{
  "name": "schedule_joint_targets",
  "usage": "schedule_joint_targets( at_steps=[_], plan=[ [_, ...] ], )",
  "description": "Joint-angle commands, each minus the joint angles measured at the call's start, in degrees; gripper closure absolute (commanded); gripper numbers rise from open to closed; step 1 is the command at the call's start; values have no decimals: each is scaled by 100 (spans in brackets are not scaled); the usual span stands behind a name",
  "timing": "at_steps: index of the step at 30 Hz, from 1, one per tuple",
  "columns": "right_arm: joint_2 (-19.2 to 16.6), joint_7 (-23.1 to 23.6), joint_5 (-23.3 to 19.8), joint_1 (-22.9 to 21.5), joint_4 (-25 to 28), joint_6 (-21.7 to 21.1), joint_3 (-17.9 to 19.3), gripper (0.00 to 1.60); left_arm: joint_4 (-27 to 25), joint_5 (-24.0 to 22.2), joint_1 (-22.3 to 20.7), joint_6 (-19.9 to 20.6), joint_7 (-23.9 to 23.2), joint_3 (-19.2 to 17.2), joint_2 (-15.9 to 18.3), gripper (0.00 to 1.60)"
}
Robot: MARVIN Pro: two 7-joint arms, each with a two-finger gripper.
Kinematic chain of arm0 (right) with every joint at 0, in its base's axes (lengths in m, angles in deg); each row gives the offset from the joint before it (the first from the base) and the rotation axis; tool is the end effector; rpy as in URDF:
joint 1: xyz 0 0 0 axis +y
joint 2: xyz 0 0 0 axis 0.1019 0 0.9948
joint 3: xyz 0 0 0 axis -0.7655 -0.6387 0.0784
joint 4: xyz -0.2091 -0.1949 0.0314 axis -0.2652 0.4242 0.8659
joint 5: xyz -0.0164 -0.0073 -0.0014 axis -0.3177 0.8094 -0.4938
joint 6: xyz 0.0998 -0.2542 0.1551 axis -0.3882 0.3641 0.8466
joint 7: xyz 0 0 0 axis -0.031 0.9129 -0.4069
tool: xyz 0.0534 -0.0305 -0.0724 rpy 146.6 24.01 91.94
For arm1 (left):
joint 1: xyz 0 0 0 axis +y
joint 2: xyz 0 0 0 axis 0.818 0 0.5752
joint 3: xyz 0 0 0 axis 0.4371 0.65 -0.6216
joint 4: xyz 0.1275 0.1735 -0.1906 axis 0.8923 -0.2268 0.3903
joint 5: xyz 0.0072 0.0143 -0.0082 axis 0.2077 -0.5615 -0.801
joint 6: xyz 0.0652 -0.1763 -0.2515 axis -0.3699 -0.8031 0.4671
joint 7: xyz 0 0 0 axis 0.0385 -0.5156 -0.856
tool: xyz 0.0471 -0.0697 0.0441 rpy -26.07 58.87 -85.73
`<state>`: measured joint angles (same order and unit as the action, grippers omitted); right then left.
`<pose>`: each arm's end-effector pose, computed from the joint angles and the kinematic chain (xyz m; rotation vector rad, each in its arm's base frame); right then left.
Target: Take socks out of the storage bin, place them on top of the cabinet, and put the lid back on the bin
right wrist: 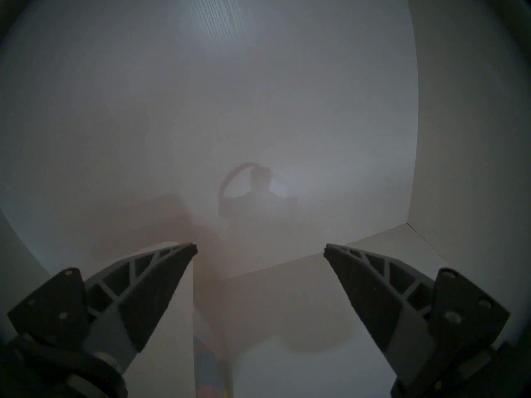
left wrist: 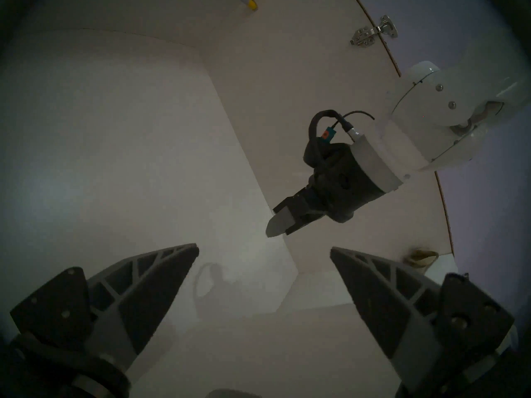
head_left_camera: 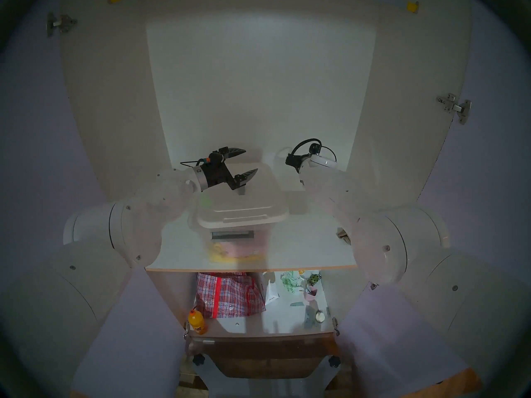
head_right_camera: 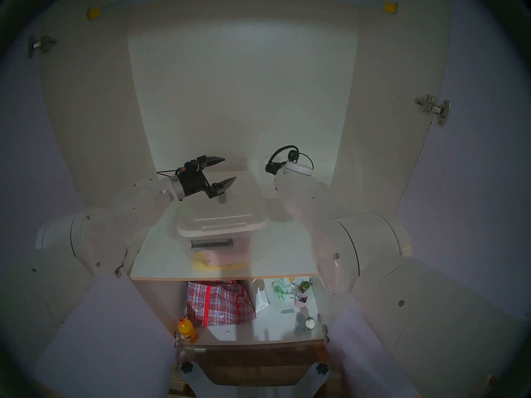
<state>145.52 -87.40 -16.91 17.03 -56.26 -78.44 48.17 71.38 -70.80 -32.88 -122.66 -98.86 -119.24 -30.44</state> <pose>0.6681 0.0678 -0.1793 -2.3499 0.3363 -1.7535 0.6138 0.0345 -0.1853 1.4449 -1.2735 2.0337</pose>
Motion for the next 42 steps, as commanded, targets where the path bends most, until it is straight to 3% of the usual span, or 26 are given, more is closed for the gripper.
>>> schedule_joint_targets(
  at_steps=[1,11,24,37,42],
  plan=[
    [14,149,-38,-171,169,139,32,0,-103,40,-237,72,19,28,172,0],
    [-4,341,-108,-145,187,185,127,0,-112,208,-323,127,29,132,277,0],
    [-24,541,-158,-122,199,234,204,0,-4,559,-255,680,-146,463,136,0],
    [-44,724,-174,-104,205,286,253,0,-9,714,-534,1524,-32,540,121,0],
    [-51,789,-176,-98,204,306,266,0,-4,647,-525,2205,157,419,201,0]
  ],
)
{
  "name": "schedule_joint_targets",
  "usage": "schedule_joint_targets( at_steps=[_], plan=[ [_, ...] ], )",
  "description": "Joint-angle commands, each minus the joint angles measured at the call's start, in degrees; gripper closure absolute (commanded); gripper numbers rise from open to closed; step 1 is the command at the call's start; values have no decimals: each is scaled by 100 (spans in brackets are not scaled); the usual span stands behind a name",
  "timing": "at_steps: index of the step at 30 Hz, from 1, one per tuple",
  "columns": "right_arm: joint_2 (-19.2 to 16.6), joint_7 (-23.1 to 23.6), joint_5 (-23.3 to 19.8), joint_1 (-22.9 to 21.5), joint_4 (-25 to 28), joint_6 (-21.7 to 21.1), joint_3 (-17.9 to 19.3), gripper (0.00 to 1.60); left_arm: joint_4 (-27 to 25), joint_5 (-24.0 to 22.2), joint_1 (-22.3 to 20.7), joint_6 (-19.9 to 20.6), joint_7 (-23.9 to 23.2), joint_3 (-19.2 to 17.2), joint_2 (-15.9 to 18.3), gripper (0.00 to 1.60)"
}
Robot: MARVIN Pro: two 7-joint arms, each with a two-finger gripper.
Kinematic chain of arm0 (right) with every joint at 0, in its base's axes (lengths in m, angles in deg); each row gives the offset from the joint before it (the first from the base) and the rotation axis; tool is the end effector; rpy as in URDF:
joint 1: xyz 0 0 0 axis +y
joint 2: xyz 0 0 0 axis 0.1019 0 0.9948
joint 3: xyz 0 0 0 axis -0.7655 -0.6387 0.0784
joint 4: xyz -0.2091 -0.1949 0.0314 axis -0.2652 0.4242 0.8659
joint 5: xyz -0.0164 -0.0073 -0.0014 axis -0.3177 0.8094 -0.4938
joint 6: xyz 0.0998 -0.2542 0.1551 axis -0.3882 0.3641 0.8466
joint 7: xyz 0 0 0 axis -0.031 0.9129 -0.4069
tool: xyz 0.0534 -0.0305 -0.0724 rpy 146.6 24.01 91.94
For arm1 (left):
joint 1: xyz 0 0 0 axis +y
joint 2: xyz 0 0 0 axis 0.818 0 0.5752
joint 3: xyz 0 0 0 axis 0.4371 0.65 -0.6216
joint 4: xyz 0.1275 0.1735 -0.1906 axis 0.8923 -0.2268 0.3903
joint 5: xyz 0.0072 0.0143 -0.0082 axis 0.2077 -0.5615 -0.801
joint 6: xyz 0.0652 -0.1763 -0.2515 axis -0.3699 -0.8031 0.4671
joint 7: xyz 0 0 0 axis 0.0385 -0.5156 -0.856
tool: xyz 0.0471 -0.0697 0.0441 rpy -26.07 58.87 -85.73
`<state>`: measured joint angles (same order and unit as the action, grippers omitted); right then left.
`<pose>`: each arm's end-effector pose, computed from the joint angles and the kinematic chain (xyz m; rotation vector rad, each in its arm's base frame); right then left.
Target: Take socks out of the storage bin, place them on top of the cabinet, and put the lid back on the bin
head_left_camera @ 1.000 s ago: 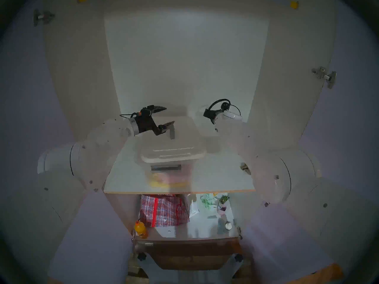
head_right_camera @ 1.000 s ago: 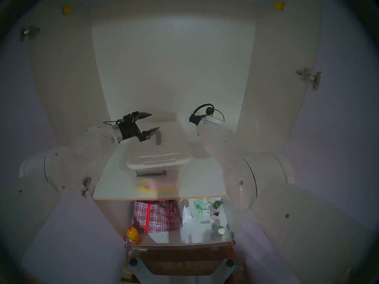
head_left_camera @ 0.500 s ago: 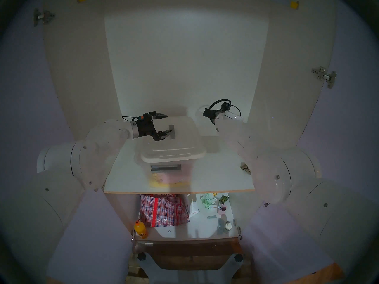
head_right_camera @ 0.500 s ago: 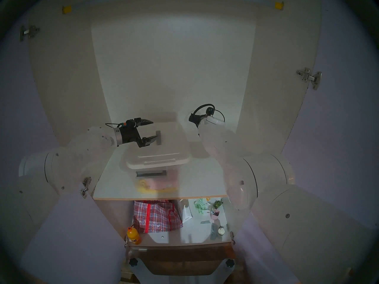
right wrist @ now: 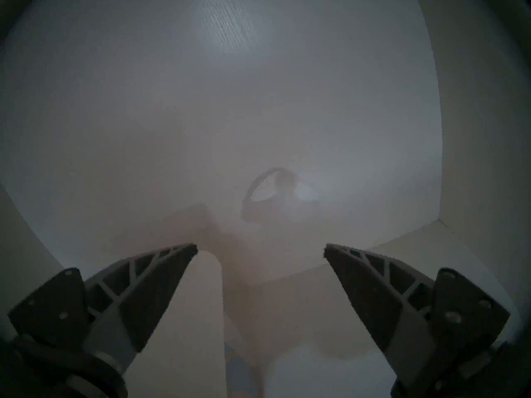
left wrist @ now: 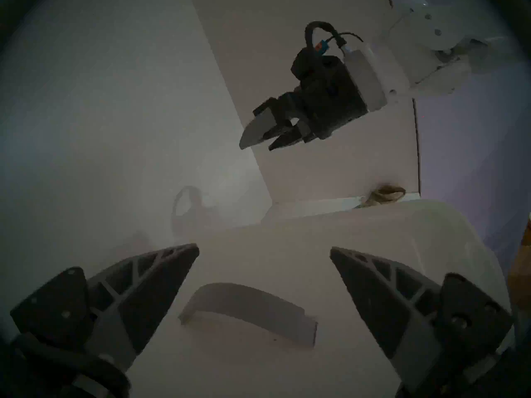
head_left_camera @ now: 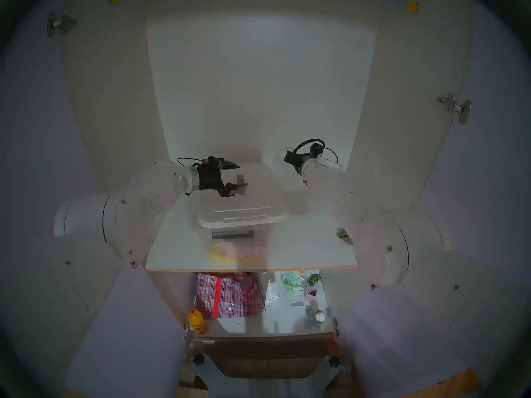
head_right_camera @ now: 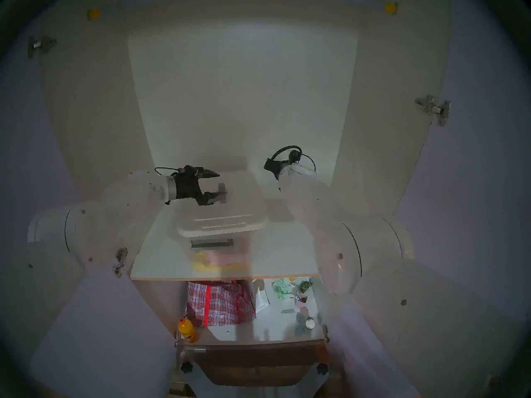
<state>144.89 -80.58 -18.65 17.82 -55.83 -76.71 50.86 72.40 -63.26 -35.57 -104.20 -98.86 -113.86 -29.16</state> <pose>0.6684 0.0660 -0.1793 -2.2138 0.3292 -1.7235 0.6194 0.0478 -0.1940 1.8001 -1.3111 1.6582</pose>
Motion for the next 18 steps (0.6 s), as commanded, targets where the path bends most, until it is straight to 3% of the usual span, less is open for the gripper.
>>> schedule_joint_targets(
  at_steps=[1,10,12,14,15,18],
  plan=[
    [9,124,-3,-175,162,141,0,0,-106,-112,-260,618,183,-140,78,0],
    [-5,252,-3,-163,164,197,21,0,-106,-91,-330,2145,318,-225,-156,0],
    [-10,303,-2,-157,167,226,28,0,-112,-62,-425,2719,380,-230,-295,0],
    [-11,307,-2,-156,167,229,28,0,-118,-57,-438,2830,388,-229,-304,0],
    [-14,335,-2,-152,169,248,33,0,-128,-35,-477,3112,436,-220,-336,0],
    [-16,360,-1,-148,171,263,36,0,-137,-16,-526,3448,484,-207,-371,0]
  ],
)
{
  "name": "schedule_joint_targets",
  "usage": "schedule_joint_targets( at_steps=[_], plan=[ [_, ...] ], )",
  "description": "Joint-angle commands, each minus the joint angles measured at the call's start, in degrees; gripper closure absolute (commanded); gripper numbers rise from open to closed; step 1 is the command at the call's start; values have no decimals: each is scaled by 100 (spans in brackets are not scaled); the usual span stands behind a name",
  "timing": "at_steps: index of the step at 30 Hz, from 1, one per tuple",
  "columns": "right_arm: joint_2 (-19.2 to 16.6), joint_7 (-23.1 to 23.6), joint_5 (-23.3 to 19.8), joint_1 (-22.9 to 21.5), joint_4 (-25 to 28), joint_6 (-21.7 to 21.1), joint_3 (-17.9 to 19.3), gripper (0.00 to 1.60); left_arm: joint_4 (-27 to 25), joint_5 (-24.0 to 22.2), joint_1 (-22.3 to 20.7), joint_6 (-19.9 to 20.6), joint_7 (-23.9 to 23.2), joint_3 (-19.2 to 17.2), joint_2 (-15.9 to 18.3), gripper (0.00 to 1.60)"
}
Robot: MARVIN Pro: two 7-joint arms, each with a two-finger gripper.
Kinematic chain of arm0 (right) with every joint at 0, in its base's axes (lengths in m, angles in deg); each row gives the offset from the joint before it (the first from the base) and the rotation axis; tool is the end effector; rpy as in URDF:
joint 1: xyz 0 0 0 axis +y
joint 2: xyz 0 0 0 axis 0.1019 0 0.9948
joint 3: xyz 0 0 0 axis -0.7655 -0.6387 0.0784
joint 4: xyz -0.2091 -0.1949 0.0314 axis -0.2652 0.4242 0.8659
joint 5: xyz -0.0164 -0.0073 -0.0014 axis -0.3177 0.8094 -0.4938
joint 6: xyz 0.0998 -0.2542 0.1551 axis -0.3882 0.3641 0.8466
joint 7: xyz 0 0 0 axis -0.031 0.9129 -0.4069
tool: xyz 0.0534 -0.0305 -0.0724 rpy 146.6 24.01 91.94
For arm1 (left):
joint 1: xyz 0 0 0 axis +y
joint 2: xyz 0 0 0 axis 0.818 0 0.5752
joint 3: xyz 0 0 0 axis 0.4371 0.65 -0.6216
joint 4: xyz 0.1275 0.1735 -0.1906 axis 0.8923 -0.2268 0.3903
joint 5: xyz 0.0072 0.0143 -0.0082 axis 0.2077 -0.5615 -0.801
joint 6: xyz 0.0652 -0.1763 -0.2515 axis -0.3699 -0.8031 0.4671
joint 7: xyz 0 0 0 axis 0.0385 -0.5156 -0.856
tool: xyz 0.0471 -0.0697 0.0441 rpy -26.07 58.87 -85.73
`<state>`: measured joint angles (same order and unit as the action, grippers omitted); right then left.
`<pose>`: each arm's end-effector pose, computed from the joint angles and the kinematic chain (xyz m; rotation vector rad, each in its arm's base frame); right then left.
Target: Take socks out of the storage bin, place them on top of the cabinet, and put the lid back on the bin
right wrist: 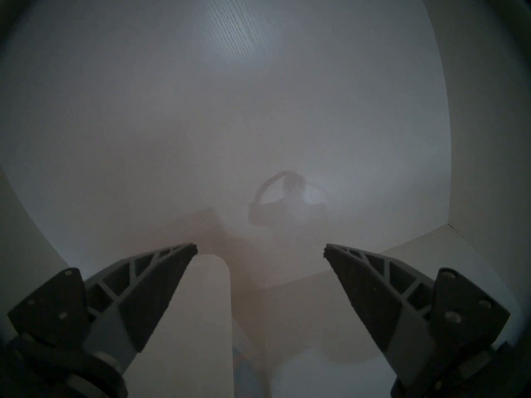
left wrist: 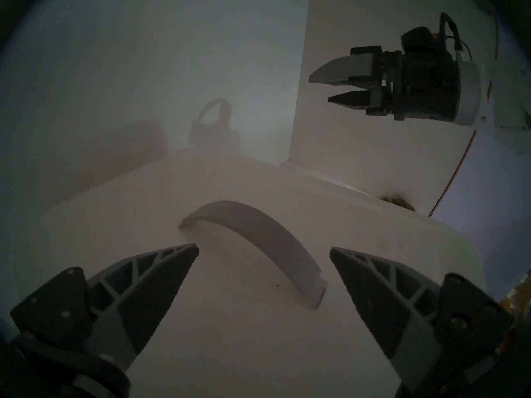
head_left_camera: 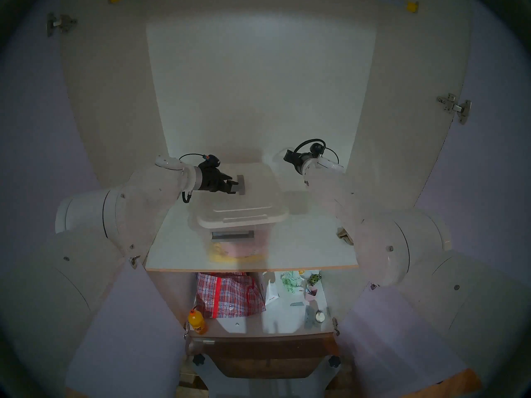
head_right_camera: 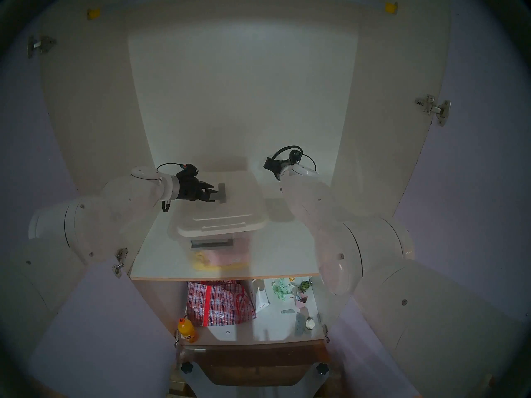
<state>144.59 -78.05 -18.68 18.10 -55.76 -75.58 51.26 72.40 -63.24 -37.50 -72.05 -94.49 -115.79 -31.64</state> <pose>0.6684 0.0649 -0.1789 -2.1692 0.3068 -1.7338 0.6301 0.0334 -0.1962 2.1758 -0.8421 1.2704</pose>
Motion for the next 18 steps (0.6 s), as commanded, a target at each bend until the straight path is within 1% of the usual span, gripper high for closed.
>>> schedule_joint_targets(
  at_steps=[1,2,3,5,6,8,9,18],
  plan=[
    [12,127,1,-174,164,160,-4,0,-144,-2,-362,443,80,-5,-142,0],
    [11,134,1,-173,165,165,-3,0,-147,5,-376,539,96,1,-150,0],
    [9,156,1,-170,165,180,-2,0,-153,25,-406,747,134,16,-167,0],
    [7,181,1,-166,167,195,0,0,-162,49,-445,1023,180,33,-189,0],
    [7,181,1,-166,167,195,0,0,-162,49,-445,1023,180,33,-189,0],
    [2,222,1,-161,167,223,3,0,-177,97,-513,1493,265,69,-228,0],
    [2,229,2,-160,167,229,3,0,-180,106,-524,1573,281,77,-235,0],
    [-8,345,3,-143,165,320,14,0,-204,258,-725,2817,539,221,-353,0]
  ],
)
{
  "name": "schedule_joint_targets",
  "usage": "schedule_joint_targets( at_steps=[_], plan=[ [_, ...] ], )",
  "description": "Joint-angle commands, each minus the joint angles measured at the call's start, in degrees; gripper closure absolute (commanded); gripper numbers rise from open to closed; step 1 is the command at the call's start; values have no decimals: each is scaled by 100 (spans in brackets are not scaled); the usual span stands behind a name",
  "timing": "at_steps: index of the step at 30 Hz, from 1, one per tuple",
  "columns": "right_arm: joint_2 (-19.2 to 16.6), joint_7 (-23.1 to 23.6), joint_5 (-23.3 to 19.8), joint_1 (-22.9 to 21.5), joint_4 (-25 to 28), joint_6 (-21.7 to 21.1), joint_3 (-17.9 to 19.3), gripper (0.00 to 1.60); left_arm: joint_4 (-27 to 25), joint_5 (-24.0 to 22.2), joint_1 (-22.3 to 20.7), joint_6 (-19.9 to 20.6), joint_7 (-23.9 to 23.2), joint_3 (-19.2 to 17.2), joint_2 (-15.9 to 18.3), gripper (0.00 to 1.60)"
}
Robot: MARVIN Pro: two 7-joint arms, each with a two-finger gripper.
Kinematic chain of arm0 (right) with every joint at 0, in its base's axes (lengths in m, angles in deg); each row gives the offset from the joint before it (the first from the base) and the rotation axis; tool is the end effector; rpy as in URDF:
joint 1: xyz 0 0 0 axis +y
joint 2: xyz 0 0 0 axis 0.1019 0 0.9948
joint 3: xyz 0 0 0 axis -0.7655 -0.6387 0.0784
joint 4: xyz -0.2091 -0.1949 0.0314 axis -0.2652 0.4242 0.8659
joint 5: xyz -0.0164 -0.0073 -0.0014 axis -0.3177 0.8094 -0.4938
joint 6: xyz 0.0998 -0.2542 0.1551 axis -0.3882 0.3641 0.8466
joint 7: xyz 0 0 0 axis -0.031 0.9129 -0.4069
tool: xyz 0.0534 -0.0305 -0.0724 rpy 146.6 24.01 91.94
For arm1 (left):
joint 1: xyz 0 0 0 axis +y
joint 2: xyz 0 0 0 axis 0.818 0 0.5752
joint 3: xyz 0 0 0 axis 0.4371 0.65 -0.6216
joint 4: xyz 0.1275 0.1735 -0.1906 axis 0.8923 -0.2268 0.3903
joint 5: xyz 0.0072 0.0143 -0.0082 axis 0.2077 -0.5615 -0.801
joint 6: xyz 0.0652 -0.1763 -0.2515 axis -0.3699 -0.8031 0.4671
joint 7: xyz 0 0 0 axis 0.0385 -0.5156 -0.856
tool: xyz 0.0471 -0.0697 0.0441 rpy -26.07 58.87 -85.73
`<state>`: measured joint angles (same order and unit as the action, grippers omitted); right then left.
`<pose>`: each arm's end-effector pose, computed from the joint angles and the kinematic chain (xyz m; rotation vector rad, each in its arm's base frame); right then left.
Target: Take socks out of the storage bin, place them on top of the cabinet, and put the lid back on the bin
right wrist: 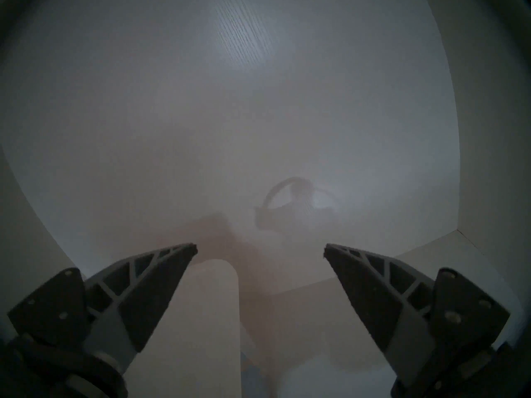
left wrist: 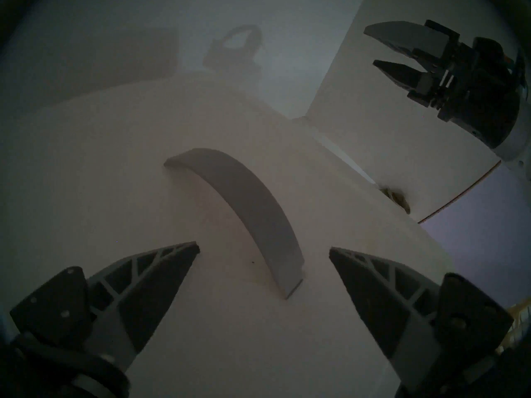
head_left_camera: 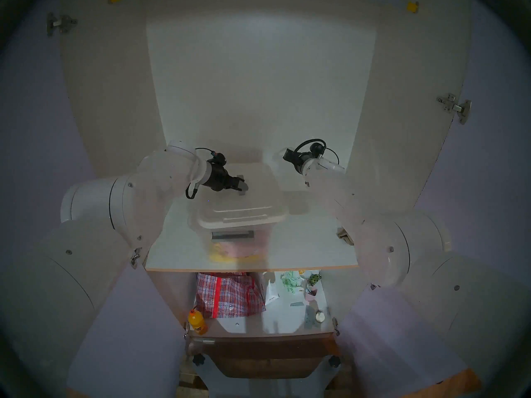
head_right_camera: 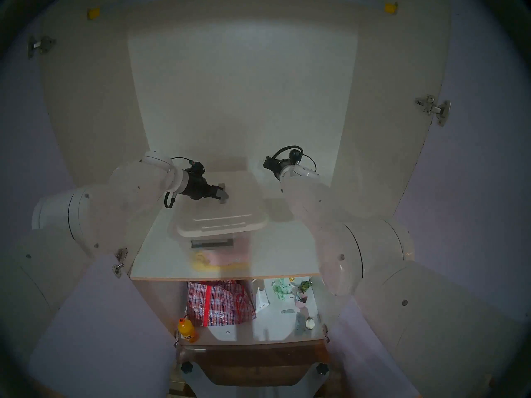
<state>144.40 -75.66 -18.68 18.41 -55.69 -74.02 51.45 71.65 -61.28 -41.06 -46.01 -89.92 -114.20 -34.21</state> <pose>0.6680 0.0649 -0.1782 -2.1222 0.2816 -1.7528 0.6342 0.0182 -0.1782 2.4561 -0.5792 0.9167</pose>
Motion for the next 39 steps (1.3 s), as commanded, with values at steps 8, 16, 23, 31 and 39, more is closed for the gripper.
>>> schedule_joint_targets(
  at_steps=[8,16,23,31,39],
  plan=[
    [3,189,3,-164,155,232,0,0,-123,192,-522,1039,281,201,-193,0],
    [-4,267,3,-153,146,296,7,0,-96,208,-541,1604,441,210,-309,160],
    [-8,314,4,-149,138,331,13,0,-136,309,-568,1725,739,284,-375,149],
    [-12,372,5,-143,135,393,18,0,-31,608,-539,2116,1148,660,-279,160],
    [-16,410,6,-139,125,416,24,0,-84,696,-245,2155,1203,1198,85,160]
  ],
)
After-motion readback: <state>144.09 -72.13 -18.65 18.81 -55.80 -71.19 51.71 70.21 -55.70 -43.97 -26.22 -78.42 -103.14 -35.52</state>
